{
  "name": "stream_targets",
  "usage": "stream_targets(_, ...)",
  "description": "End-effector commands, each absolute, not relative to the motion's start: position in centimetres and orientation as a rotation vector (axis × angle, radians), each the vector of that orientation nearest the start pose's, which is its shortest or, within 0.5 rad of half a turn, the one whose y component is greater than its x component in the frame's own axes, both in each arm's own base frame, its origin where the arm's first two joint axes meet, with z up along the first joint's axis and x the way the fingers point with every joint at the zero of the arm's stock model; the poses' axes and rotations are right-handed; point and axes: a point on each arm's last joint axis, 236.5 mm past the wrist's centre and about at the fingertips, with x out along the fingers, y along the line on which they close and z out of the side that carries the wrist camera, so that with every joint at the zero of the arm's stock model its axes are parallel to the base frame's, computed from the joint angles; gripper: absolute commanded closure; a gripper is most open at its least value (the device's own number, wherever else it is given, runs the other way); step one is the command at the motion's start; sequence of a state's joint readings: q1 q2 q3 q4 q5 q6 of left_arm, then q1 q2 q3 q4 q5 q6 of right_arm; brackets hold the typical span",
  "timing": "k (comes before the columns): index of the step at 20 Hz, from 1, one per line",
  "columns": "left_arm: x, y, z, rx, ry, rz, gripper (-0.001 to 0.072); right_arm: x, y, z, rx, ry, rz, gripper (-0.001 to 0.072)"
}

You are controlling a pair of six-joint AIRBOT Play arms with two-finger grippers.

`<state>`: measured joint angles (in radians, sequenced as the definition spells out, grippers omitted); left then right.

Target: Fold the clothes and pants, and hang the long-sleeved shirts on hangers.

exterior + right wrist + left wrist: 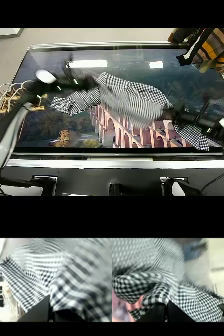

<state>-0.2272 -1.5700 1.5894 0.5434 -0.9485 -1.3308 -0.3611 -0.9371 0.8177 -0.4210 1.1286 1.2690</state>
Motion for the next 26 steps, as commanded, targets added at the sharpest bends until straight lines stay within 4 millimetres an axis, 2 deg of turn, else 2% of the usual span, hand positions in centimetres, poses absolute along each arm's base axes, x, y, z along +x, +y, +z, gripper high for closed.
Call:
stream_targets(1,46.8,-24.7,33.4,-0.536,0.483,-0.869,0.068,38.6,8.7,31.2,0.75,0.431,0.539,0.0678)
stream_targets(3,43.1,-22.9,41.5,-0.483,0.303,-0.891,0.068,36.6,8.4,40.4,0.641,0.264,0.547,0.0678)
stream_targets(5,38.3,-21.2,47.3,-0.439,0.164,-0.898,0.0679,33.1,9.3,46.3,0.549,0.179,0.56,0.0677)
stream_targets(6,36.0,-20.5,49.3,-0.413,0.115,-0.894,0.0679,30.7,10.3,48.3,0.515,0.163,0.586,0.0677)
stream_targets(8,31.2,-19.3,51.8,-0.331,0.048,-0.868,0.0679,25.9,12.4,50.5,0.458,0.159,0.638,0.0677)
stream_targets(11,25.8,-17.2,53.2,-0.257,0.018,-0.771,0.0678,19.6,14.5,51.8,0.44,0.147,0.67,0.0677)
stream_targets(13,23.4,-15.6,53.8,-0.24,-0.004,-0.703,0.0678,17.0,15.0,52.4,0.453,0.123,0.657,0.0677)
stream_targets(15,22.4,-14.6,54.3,-0.254,-0.018,-0.658,0.0678,16.3,14.9,52.5,0.5,0.127,0.637,0.0677)
stream_targets(17,23.0,-14.6,53.9,-0.282,0.004,-0.655,0.0678,17.6,14.0,52.1,0.565,0.157,0.595,0.0677)
stream_targets(19,25.6,-14.9,51.8,-0.322,0.08,-0.645,0.0678,20.7,12.5,50.7,0.646,0.23,0.533,0.0677)
stream_targets(20,27.4,-15.0,50.2,-0.345,0.133,-0.636,0.0678,23.0,11.8,49.5,0.692,0.286,0.508,0.0677)
stream_targets(22,32.2,-15.6,45.4,-0.387,0.273,-0.612,0.0678,28.0,10.5,46.1,0.766,0.435,0.468,0.0677)
stream_targets(24,37.0,-16.1,39.9,-0.421,0.415,-0.585,0.0678,33.6,9.5,41.2,0.831,0.608,0.431,0.0677)
stream_targets(25,39.6,-16.5,36.6,-0.44,0.494,-0.57,0.0678,36.3,9.5,38.7,0.853,0.685,0.425,0.0677)
stream_targets(26,41.9,-17.1,33.5,-0.456,0.563,-0.558,0.0678,39.2,10.5,35.8,0.857,0.764,0.445,0.0677)
